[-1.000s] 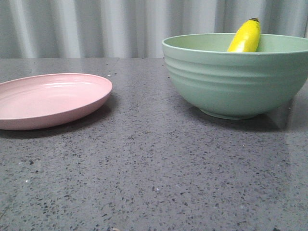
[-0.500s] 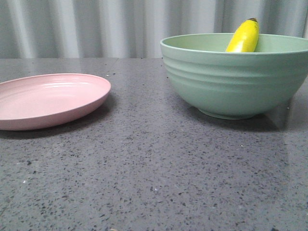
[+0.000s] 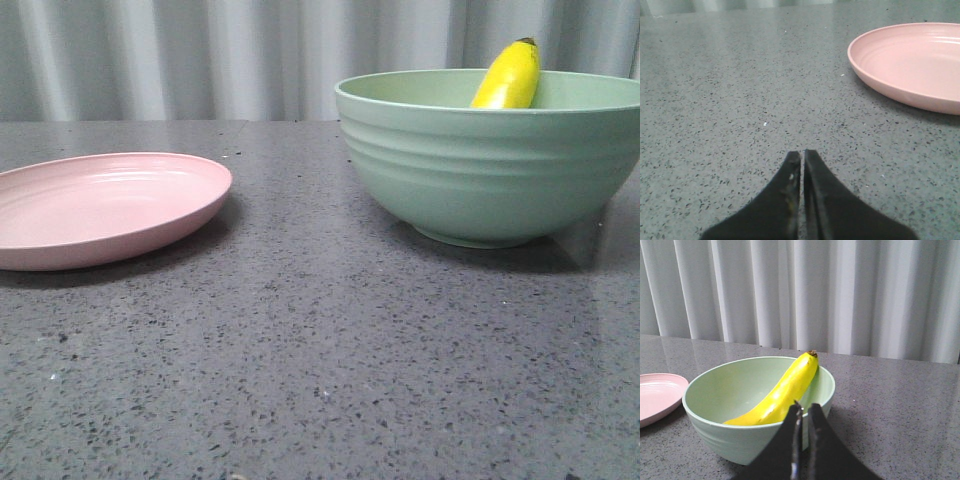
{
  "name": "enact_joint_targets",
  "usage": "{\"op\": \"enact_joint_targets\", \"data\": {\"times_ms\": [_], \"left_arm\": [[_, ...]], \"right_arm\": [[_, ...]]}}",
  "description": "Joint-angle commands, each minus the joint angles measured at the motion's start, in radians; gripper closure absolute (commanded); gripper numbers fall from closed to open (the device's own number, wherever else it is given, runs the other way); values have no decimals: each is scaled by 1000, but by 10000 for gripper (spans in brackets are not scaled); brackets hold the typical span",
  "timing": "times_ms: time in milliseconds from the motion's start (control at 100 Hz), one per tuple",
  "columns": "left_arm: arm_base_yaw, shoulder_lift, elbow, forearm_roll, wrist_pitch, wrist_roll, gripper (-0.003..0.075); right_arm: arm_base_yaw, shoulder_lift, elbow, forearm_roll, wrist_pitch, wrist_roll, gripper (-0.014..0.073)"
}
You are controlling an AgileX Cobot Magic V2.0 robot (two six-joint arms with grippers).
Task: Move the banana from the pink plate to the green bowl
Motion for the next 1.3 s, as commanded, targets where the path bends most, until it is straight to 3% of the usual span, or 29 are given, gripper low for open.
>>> {"op": "enact_joint_targets", "data": {"times_ms": [0, 380, 680, 870, 1130, 1180, 1290], "left_arm": [[1, -29, 10, -1, -67, -4, 741], [1, -29, 10, -1, -67, -4, 741], [1, -29, 10, -1, -67, -4, 741], [1, -29, 10, -1, -67, -4, 741], [1, -29, 10, -1, -67, -4, 741], [1, -29, 10, -1, -67, -4, 741], [1, -29, 10, -1, -67, -4, 741]], "right_arm": [[0, 10, -23, -6, -78, -11, 659], [-20, 10, -23, -6, -81, -11, 659], [-326, 7, 56, -13, -219, 34, 659], [-437, -50, 156, -146, -353, 180, 659], [-441, -58, 331, -115, -362, 180, 659], [-440, -58, 325, -115, -252, 167, 659], [-440, -58, 327, -114, -177, 122, 659]]}}
